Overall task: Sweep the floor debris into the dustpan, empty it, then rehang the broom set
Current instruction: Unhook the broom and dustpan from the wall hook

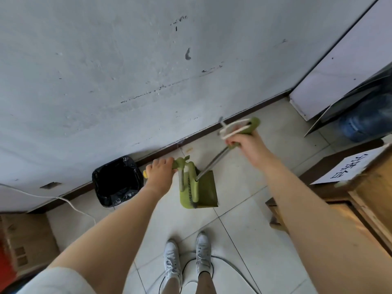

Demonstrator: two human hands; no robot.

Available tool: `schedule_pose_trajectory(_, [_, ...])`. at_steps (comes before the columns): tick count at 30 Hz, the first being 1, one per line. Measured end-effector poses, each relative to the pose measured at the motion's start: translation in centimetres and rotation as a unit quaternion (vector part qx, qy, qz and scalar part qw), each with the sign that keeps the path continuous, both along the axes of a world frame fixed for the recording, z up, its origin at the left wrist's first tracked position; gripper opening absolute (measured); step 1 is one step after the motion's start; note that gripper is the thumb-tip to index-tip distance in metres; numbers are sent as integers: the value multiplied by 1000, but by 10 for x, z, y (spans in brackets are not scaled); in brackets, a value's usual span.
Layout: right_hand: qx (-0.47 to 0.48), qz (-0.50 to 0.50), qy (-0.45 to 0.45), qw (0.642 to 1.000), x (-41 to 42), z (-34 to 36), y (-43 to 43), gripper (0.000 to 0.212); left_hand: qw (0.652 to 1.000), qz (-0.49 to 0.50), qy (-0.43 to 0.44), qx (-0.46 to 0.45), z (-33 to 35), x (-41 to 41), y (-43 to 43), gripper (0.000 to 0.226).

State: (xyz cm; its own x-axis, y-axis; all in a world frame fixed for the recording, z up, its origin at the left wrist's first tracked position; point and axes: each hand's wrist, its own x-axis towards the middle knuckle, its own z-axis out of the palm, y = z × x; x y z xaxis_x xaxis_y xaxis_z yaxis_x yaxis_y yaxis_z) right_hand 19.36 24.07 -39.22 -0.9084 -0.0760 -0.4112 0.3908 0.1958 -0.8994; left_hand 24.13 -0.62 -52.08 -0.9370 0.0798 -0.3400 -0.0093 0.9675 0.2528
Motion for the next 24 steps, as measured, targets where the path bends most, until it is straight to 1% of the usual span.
schedule_pose_trajectory(1, [-11, -23, -11, 1000, 1, 0, 13, 13, 1000, -10, 3, -13, -2, -1, -10, 36])
schedule_pose_trajectory(2, [-5, -19, -16, 1000, 3, 1, 19, 9, 999, -25, 0, -20, -1, -5, -15, 38])
schedule_pose_trajectory(4, [67, 22, -10, 997, 10, 0, 12, 10, 998, -47, -29, -17, 6, -10, -2, 39])
schedule_pose_trajectory(5, [99, 31, -1, 995, 11, 1, 7, 4, 998, -52, -30, -10, 7, -12, 11, 39])
schedule_pose_trajectory(7, [151, 59, 14, 987, 11, 4, -2, 12, 999, -39, -28, -12, 10, -13, 28, 38])
schedule_pose_trajectory(8, [194, 69, 9, 979, 11, 8, -1, 17, 999, -31, -29, -27, 10, -10, 29, 37])
schedule_pose_trajectory(9, [236, 80, -14, 968, 12, 11, 3, 22, 998, -33, -32, -46, 9, -8, 28, 34])
schedule_pose_trajectory(10, [244, 89, -55, 964, 14, 15, 10, 26, 997, -38, -37, -55, 9, -5, 26, 31])
schedule_pose_trajectory(11, [204, 100, -106, 968, 19, 18, 16, 25, 997, -40, -45, -48, 10, -3, 26, 27])
schedule_pose_trajectory(13, [54, 104, -195, 974, 33, 23, 25, 24, 997, -42, -68, -12, 15, -2, 31, 24])
schedule_pose_trajectory(15, [-59, 61, -251, 964, 50, 20, 38, 36, 995, -52, -79, 15, 22, 2, 42, 21])
schedule_pose_trajectory(16, [-96, 26, -272, 957, 57, 20, 43, 37, 995, -54, -85, 26, 26, 4, 48, 19])
schedule_pose_trajectory(18, [-145, -40, -314, 937, 69, 20, 54, 30, 992, -75, -100, 36, 36, 5, 63, 18])
schedule_pose_trajectory(20, [-173, -69, -359, 915, 81, 25, 65, 33, 987, -112, -112, 42, 45, 7, 81, 20])
schedule_pose_trajectory(22, [-183, -60, -391, 900, 92, 32, 74, 37, 982, -138, -116, 53, 54, 13, 100, 21])
schedule_pose_trajectory(24, [-174, -36, -397, 900, 106, 39, 82, 35, 979, -159, -116, 55, 61, 28, 120, 20])
